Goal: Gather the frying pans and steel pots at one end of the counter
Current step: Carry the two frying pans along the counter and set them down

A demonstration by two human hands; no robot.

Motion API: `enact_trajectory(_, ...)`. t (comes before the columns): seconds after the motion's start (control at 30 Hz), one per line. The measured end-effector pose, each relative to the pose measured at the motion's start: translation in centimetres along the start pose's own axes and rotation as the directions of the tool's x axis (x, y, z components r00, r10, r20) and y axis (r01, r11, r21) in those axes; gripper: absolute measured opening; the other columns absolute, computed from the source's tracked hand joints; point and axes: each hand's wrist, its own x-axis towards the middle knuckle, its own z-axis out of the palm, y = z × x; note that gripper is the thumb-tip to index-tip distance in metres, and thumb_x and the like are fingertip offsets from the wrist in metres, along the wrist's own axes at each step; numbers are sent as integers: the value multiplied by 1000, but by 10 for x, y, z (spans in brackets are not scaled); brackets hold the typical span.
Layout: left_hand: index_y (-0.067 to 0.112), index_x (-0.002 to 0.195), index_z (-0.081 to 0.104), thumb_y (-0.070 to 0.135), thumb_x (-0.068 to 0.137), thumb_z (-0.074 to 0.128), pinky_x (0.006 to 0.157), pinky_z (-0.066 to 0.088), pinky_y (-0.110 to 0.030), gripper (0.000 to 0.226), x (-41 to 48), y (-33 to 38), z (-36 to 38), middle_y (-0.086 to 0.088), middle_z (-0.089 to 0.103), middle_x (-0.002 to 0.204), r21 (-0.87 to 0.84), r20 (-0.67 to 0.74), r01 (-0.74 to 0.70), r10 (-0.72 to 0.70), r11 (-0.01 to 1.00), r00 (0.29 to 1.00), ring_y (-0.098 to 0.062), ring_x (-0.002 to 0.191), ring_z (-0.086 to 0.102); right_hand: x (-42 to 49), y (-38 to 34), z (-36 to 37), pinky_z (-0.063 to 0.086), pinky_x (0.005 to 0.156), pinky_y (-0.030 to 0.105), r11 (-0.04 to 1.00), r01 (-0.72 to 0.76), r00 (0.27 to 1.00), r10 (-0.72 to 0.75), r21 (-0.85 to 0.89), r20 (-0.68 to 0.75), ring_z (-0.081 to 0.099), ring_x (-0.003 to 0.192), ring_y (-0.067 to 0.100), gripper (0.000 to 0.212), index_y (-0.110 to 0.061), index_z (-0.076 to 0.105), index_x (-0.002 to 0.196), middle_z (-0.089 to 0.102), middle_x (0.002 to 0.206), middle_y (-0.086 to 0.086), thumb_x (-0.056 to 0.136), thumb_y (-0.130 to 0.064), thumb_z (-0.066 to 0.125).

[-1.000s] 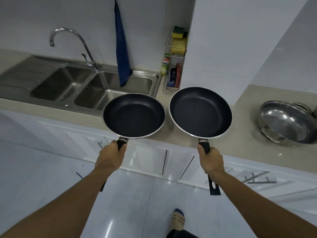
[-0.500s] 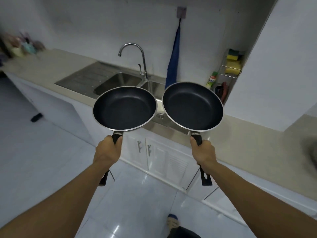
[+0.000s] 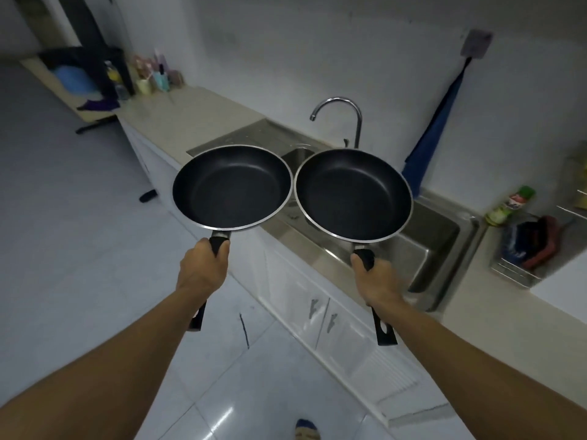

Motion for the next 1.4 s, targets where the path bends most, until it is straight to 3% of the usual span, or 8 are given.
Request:
enact_trajectory(0.27, 5, 91, 56, 48, 98, 50, 68, 41, -39, 44, 84, -23, -6, -14, 61, 86, -32, -42, 148, -149, 989, 988, -31, 78, 55, 79, -66, 59, 60, 70, 45, 994, 85, 992, -78, -65, 101, 68, 75, 32, 52, -5, 66, 87, 69, 80, 14, 98, -54, 53)
enact_trajectory(0.37, 5, 92, 56, 48, 98, 50, 67, 42, -39, 44, 114, -36, -10, -13, 61, 86, -37, -58, 186, -188, 982, 980, -32, 78, 56, 100, -87, 82, 52, 58, 34, 993, 90, 989, -79, -81, 124, 67, 68, 27, 52, -7, 65, 87, 69, 78, 12, 98, -56, 51)
enact_trajectory(0.7, 9, 87, 55, 49, 97, 50, 61, 40, -37, 42, 266, -97, -45, -9, 60, 77, -23, -73, 170, -171, 985, 982, -26, 69, 55, 159, -179, 191, 42, 49, 27, 999, 37, 994, -33, -32, 104, 65, 67, 25, 50, -5, 66, 89, 69, 81, 12, 98, -53, 55)
enact_trajectory(0.77, 9, 87, 55, 48, 98, 50, 60, 39, -36, 41, 298, -109, -57, -7, 59, 76, -10, -62, 155, -155, 988, 986, -21, 64, 52, 166, -203, 215, 45, 51, 29, 999, 29, 995, -26, -28, 99, 66, 65, 24, 50, -6, 66, 88, 69, 79, 12, 99, -53, 54)
enact_trajectory(0.9, 10, 88, 55, 47, 98, 50, 60, 38, -36, 38, 361, -132, -77, -3, 56, 73, 8, -49, 132, -131, 991, 990, -16, 61, 48, 180, -246, 261, 57, 69, 40, 1000, 14, 996, -13, -4, 92, 67, 73, 27, 44, -10, 63, 89, 69, 79, 10, 99, -52, 54)
enact_trajectory(1.03, 9, 90, 55, 47, 98, 50, 63, 41, -38, 39, 415, -152, -90, -8, 60, 79, 13, -26, 121, -121, 993, 992, -26, 71, 56, 201, -285, 298, 46, 51, 28, 999, 41, 996, -40, -2, 81, 66, 64, 22, 46, -6, 66, 84, 69, 74, 10, 99, -49, 55)
enact_trajectory(1.3, 8, 91, 56, 49, 98, 50, 64, 42, -38, 41, 544, -179, -95, -10, 62, 83, -3, -27, 143, -143, 990, 989, -30, 75, 58, 280, -357, 380, 37, 48, 26, 998, 56, 996, -54, -32, 76, 63, 65, 21, 50, -5, 66, 87, 69, 77, 10, 99, -52, 53)
enact_trajectory(1.4, 9, 91, 56, 48, 98, 50, 65, 42, -37, 40, 599, -183, -95, -11, 62, 83, -10, -37, 147, -147, 989, 988, -28, 75, 57, 321, -388, 414, 45, 59, 31, 998, 56, 995, -56, 9, 81, 66, 75, 30, 49, -3, 66, 91, 68, 82, 13, 98, -51, 56)
